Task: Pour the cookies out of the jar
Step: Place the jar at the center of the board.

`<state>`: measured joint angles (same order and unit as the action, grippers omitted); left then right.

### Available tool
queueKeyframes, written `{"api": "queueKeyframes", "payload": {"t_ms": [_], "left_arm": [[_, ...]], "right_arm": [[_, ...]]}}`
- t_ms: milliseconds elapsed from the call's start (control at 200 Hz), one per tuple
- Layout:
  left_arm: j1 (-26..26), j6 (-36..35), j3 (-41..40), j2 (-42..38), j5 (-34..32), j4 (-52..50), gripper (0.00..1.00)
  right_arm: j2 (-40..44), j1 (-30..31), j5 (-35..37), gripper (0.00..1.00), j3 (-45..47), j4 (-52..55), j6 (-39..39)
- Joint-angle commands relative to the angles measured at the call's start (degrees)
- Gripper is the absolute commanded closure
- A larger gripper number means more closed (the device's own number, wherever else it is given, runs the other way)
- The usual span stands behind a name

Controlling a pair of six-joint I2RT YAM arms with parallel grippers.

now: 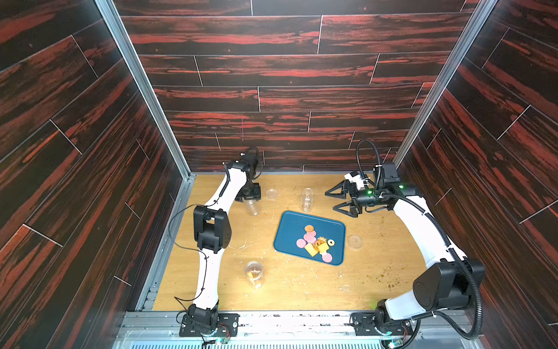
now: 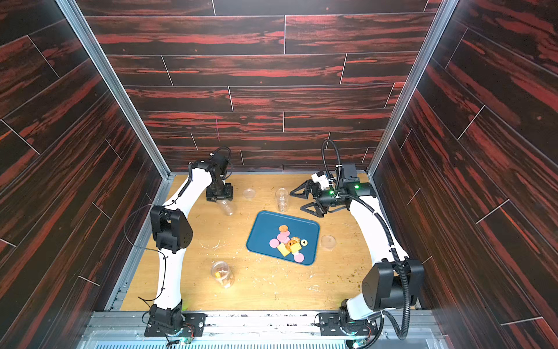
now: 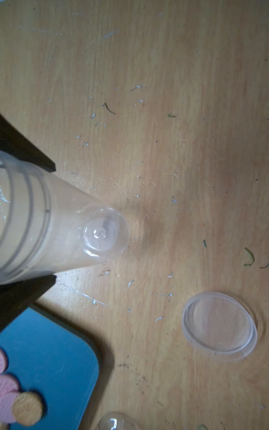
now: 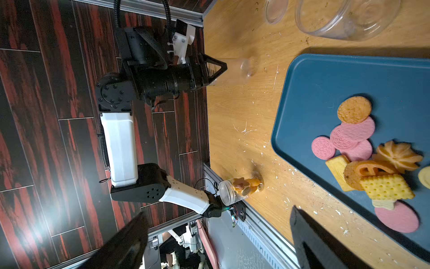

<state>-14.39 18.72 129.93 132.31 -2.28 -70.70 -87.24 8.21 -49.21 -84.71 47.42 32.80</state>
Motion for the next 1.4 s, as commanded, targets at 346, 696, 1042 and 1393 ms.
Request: {"api": "queueKeyframes", "payload": {"t_ms": [346,696,1042,1393], "left_arm": [[-1.6,-1.0,2.2,2.2,-0.8,-2.1,0.22],[-1.6,-0.6,1.9,1.2,0.7,-1.4,0.13],[-1.3,0.1,1.8,-1.1,3.6,0.1,0.0],[-1.0,0.0,0.3,-6.4,2.5,0.2,0.0]], "right_arm": [[-1.6,-0.3,0.0,0.01,-1.3,2.9,-3.0],[-1.0,-0.2,0.2,0.01,-1.2,2.8,-3.0],[-0.2,-0.2,1.6,0.01,-1.3,2.6,-2.7],[1.6,-0.2,7.2,0.01,-3.4,4.5,-3.0]]}}
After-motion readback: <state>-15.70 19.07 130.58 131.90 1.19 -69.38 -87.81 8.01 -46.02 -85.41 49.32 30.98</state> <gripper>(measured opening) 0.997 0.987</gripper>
